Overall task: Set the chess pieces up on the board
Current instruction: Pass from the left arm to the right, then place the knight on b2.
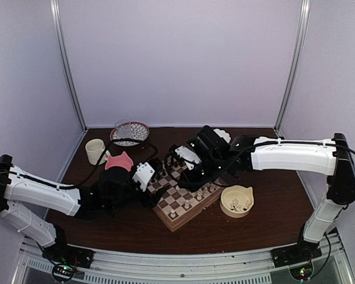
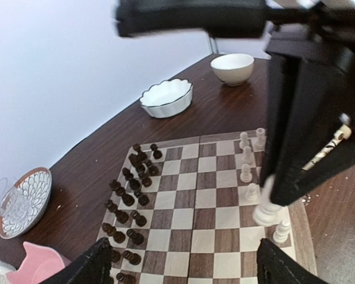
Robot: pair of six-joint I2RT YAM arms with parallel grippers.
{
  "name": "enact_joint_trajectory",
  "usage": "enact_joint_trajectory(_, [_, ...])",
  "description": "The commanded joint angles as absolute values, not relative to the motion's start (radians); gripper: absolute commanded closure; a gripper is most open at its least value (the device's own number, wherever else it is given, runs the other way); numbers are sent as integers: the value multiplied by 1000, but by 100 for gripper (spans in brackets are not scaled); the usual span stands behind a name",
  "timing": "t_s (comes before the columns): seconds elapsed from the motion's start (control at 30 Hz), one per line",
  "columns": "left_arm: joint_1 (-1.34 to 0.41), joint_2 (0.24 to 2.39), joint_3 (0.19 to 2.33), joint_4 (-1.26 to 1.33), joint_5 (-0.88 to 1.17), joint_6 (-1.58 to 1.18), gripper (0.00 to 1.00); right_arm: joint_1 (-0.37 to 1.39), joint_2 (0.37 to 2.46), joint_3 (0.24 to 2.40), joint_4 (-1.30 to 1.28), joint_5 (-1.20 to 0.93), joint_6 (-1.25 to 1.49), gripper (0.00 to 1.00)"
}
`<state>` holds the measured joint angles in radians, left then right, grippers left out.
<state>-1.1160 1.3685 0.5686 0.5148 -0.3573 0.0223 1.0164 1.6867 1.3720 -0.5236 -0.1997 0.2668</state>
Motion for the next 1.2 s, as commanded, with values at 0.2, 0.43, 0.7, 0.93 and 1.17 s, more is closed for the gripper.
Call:
enact_joint_trajectory(0.2, [-1057,1269,547,453,-679,-220,16,1035,1774,1433,-648,-198,205,100])
enact_joint_trajectory(0.43, [-1057,1246,535,461,-760,-235,13,1068,1824,1477,-698,-154,184,100])
enact_joint_trajectory(0.7, [-1057,1249,538,456,-752,-230,13,1096,1890,1525,-748,-118,165,100])
enact_joint_trajectory(0.93, [-1057,1255,543,455,-740,-223,13,1106,1921,1548,-774,-83,158,100])
enact_joint_trajectory(1.17, [-1056,1259,545,454,-734,-221,13,1119,1960,1576,-799,-65,149,100])
